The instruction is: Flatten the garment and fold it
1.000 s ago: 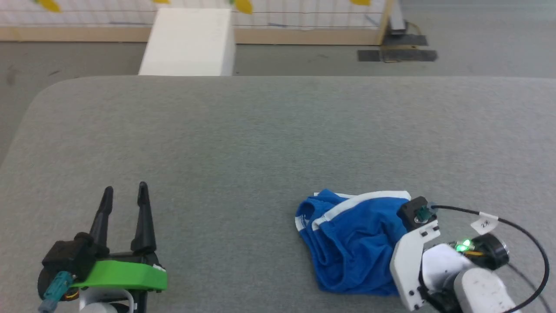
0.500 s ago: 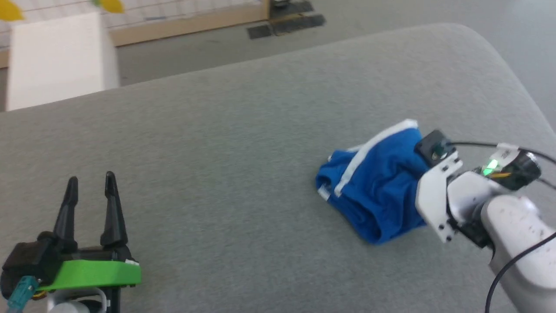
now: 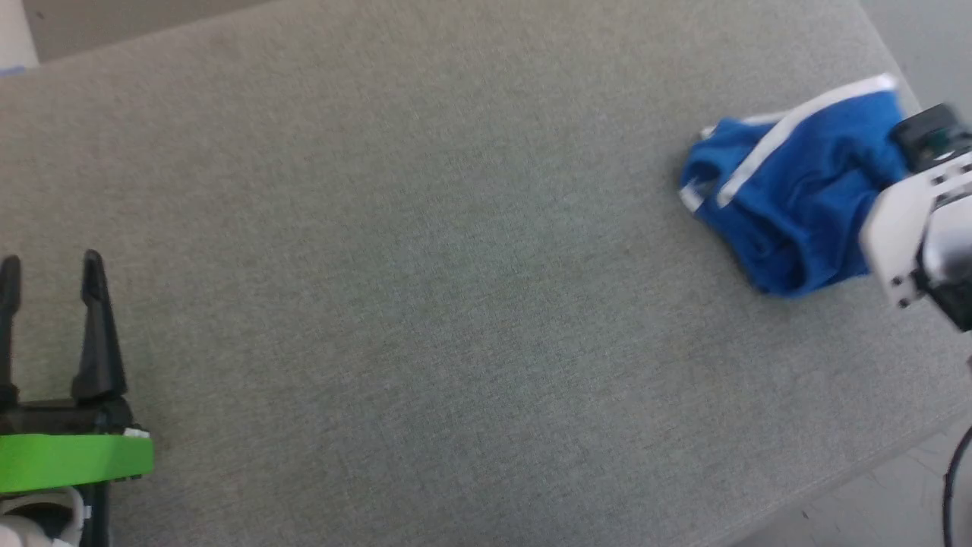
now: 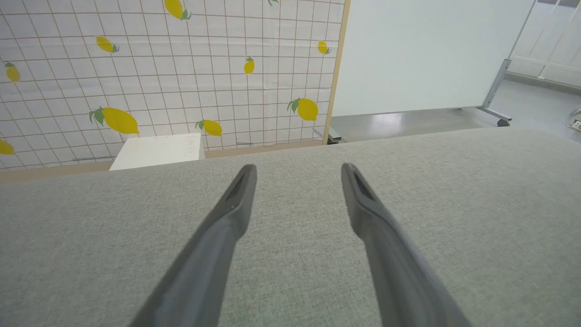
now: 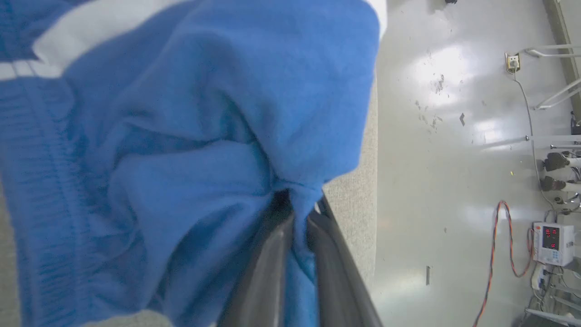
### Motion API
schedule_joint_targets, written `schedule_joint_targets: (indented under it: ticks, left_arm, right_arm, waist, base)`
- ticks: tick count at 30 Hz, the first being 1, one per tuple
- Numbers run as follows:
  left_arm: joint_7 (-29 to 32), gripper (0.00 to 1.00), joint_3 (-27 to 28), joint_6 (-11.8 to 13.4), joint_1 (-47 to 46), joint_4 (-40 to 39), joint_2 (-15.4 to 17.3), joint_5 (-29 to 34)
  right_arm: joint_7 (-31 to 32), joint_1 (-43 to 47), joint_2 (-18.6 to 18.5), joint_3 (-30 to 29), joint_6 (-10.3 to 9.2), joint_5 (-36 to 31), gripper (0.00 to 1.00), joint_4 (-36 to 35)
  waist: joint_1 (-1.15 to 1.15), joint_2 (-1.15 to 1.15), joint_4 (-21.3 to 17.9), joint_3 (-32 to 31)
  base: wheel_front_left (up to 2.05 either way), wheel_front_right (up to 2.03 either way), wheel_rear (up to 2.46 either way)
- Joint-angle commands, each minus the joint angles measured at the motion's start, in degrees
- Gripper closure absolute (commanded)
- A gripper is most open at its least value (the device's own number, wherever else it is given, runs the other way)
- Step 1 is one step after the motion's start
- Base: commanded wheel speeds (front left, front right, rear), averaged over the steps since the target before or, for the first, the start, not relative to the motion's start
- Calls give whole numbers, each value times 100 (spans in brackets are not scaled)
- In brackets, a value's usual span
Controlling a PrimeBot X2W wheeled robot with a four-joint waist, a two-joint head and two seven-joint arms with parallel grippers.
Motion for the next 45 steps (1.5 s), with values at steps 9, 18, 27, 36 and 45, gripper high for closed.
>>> schedule_joint_targets:
  ticks: [9, 18, 27, 36, 45]
  left_arm:
    - [264, 0, 323, 45, 105, -477, 320, -53]
    - [379, 0, 556, 95, 239, -691, 457, -138]
    - [256, 0, 422, 132, 269, -513, 349, -152]
    - [-166, 0, 119, 258, 145, 81, -24, -140]
    - [-492, 0, -197, 388, -157, 799, -482, -130]
  right_arm:
    - [-496, -449, 188, -1482, -11, -794, 100, 485]
    - [-819, -657, 641, -2157, -11, -1479, 0, 542]
    - [-1354, -778, 724, -2430, -11, -1487, 0, 514]
    - [-2342, -826, 867, -1746, -11, -516, 0, -714]
    - [-2822, -112, 1942, -1326, -11, 391, 0, -2549]
  waist:
    - [-2, 0, -78, 965]
    - [-2, 0, -99, 1111]
    - [-2, 0, -14, 793]
    - [-2, 0, 330, -126]
    - [-2, 0, 1205, -1297]
  base:
    - [0, 0, 0]
    - [0, 0, 0]
    - [0, 0, 0]
    - [0, 0, 0]
    - [0, 0, 0]
